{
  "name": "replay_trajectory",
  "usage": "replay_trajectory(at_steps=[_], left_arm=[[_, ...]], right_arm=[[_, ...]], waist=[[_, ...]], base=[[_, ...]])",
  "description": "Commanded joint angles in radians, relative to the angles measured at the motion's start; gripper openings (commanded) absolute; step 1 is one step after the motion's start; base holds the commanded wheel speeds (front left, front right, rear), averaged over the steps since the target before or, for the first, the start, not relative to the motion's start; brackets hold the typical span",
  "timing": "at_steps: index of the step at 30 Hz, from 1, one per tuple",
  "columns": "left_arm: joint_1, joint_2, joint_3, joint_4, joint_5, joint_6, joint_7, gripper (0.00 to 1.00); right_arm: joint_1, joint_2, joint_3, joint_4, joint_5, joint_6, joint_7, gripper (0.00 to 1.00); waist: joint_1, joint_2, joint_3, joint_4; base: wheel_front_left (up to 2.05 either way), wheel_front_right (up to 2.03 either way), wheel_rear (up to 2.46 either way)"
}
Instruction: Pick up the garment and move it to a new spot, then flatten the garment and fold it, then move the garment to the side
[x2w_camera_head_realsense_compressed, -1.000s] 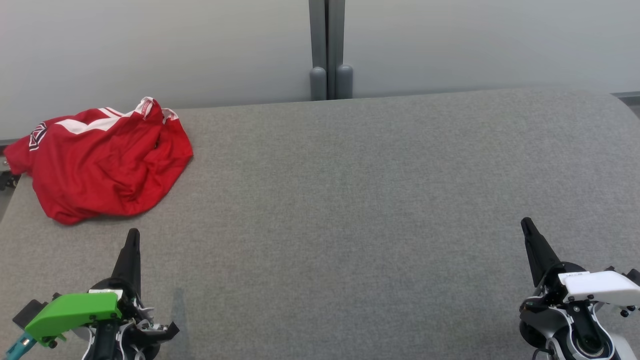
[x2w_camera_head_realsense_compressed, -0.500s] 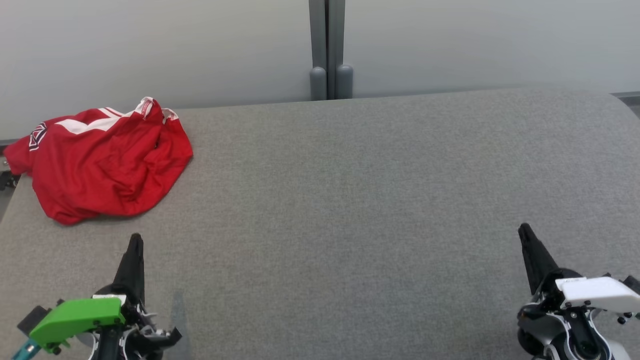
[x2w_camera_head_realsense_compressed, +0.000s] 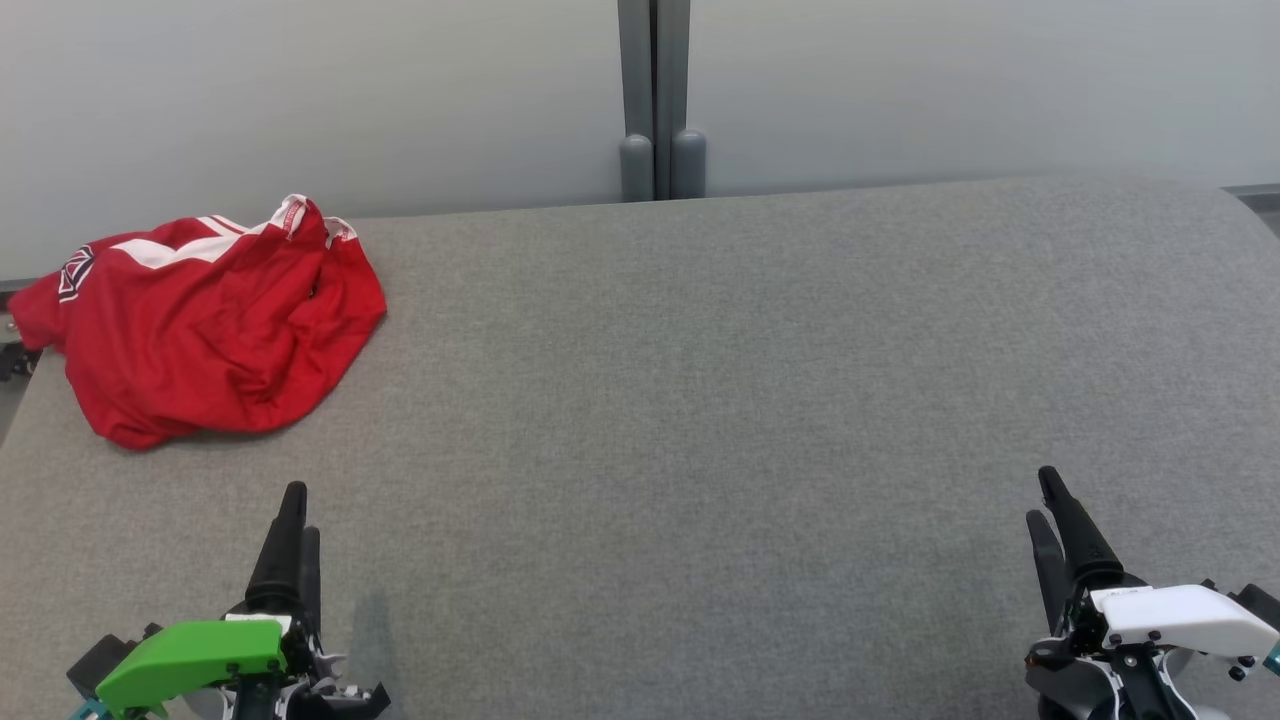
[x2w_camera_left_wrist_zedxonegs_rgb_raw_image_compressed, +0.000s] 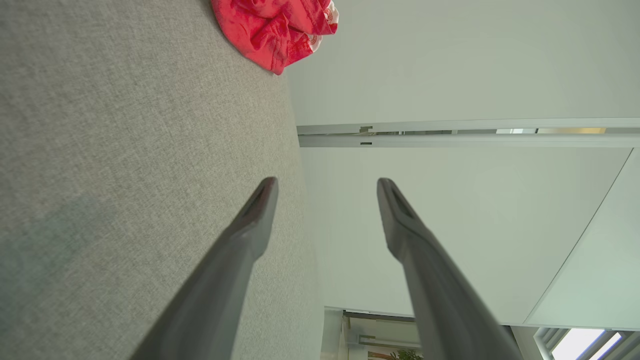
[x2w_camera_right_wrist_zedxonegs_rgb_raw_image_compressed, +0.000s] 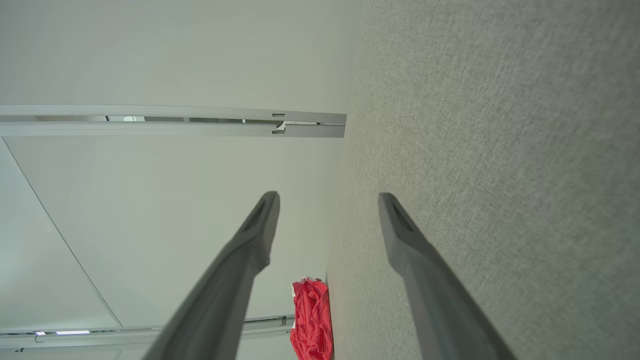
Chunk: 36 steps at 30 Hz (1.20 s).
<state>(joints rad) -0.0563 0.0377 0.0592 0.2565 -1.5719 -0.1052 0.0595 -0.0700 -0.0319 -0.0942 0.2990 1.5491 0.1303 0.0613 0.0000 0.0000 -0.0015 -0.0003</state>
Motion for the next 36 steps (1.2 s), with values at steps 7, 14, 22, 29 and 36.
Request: replay_trajectory(at_steps=[7, 14, 22, 29, 36], left_arm=[[-0.008, 0.005, -0.017, -0.038, 0.093, -0.004, -0.038, 1.00], [-0.015, 0.006, -0.046, -0.072, 0.227, 0.018, -0.067, 1.00], [-0.016, 0.007, -0.069, -0.107, 0.411, 0.038, -0.098, 1.00], [-0.006, 0.008, -0.086, -0.123, 0.563, 0.049, -0.122, 1.00], [0.011, 0.009, -0.097, -0.129, 0.718, 0.051, -0.146, 1.00]], right_arm=[[-0.005, -0.009, -0.015, -0.035, -0.114, 0.000, -0.039, 1.00], [-0.007, -0.011, -0.027, -0.072, -0.258, 0.000, -0.068, 1.00], [0.001, -0.012, -0.018, -0.130, -0.446, 0.000, -0.099, 1.00], [0.012, -0.013, 0.003, -0.170, -0.616, 0.000, -0.123, 1.00], [0.028, -0.014, 0.024, -0.191, -0.774, 0.000, -0.147, 1.00]], waist=[[0.0000, 0.0000, 0.000, 0.000], [0.0000, 0.0000, 0.000, 0.000], [0.0000, 0.0000, -0.001, -0.001], [0.0000, 0.0000, -0.003, 0.000], [0.0000, 0.0000, -0.005, 0.001]], base=[[0.00, 0.00, 0.00], [0.00, 0.00, 0.00], [0.00, 0.00, 0.00], [0.00, 0.00, 0.00], [0.00, 0.00, 0.00]])
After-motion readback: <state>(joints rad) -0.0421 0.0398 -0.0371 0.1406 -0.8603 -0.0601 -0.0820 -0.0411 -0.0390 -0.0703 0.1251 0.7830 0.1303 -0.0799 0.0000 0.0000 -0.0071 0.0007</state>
